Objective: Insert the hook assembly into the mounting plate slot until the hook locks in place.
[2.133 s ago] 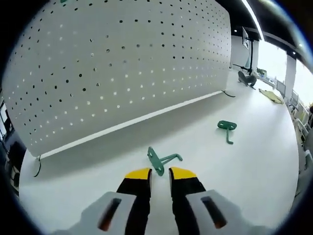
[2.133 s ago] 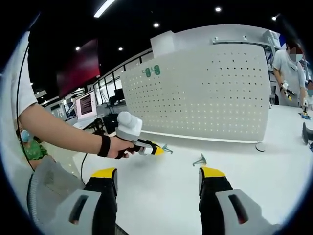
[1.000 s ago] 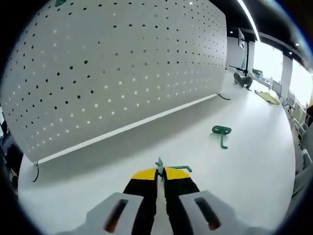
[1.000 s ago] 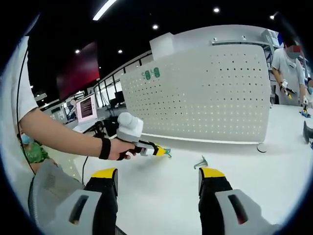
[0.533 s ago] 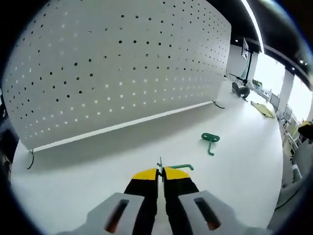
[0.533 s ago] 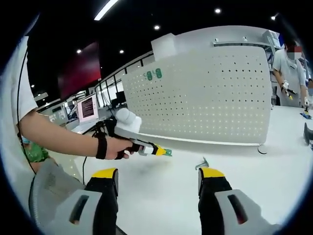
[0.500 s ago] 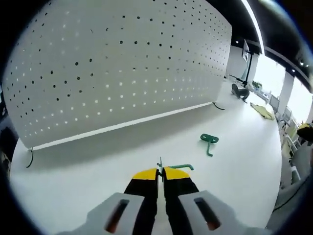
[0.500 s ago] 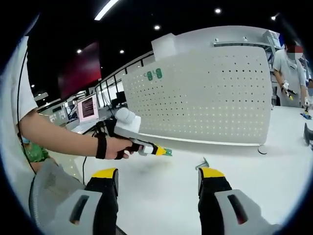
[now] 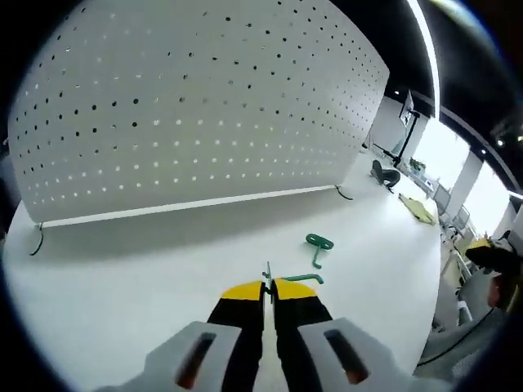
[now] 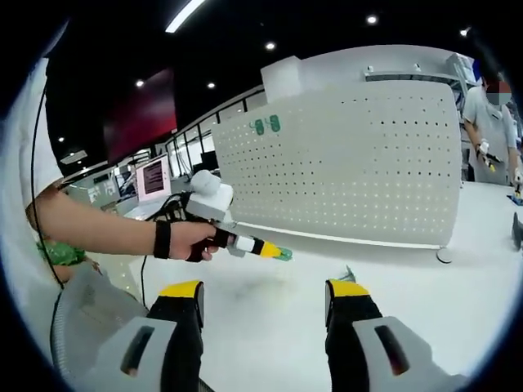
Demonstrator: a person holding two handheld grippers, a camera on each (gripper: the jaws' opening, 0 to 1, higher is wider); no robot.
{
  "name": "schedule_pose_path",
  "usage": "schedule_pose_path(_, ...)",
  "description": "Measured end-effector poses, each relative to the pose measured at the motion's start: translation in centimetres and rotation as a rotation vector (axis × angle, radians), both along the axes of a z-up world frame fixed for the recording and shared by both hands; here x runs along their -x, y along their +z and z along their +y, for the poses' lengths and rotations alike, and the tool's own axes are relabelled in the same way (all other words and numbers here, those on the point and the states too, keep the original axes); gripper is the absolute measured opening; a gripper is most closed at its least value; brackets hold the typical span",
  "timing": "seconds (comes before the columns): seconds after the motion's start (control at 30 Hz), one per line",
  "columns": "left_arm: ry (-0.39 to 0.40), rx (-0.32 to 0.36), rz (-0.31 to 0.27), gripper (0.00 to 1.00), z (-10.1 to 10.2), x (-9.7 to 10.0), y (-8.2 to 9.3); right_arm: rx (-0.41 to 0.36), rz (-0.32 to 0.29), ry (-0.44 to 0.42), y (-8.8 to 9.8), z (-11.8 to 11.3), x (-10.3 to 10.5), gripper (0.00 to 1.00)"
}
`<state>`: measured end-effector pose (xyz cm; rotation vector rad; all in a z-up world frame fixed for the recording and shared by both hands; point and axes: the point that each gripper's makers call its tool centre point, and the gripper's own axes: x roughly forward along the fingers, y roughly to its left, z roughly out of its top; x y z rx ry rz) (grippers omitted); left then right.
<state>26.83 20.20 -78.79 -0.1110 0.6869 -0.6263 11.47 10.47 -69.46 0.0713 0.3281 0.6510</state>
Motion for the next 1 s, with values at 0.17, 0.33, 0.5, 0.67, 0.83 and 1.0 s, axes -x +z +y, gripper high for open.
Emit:
schedule_pose_path(0.17, -0.012, -0.005, -0.006, 0.03, -0.2, 0.6, 0.3, -0.004, -0.003, 0.008, 0.2, 0.2, 0.0, 0.61)
schedule_pose_path(0.33, -0.023, 0.001, -0.001, 0.03, -0.4, 1.7, 0.7, 0.002, -0.013, 0.014, 0.5, 0.2, 0.1, 0.60)
schedule_pose_path(0.5, -0.033, 0.030, 0.011, 0.03, -0.6, 2.9, 1.3, 0.006, -0.025, 0.020, 0.7, 0.2, 0.3, 0.57)
schedule_pose_path(0.67, -0.034, 0.047, 0.018, 0.03, -0.2, 4.0, 1.9, 0.017, -0.046, 0.040, 0.8, 0.6, 0.7, 0.51)
schedule_pose_path(0.83, -0.042, 0.075, 0.025, 0.03, -0.3, 5.0, 2.6, 0.024, -0.041, 0.068, 0.8, 1.3, 1.1, 0.50)
schedule_pose_path(1.0, -0.058, 0.098, 0.050, 0.03, -0.6, 6.6, 3.2, 0.030, -0.050, 0.089, 1.0, 1.8, 1.3, 0.47)
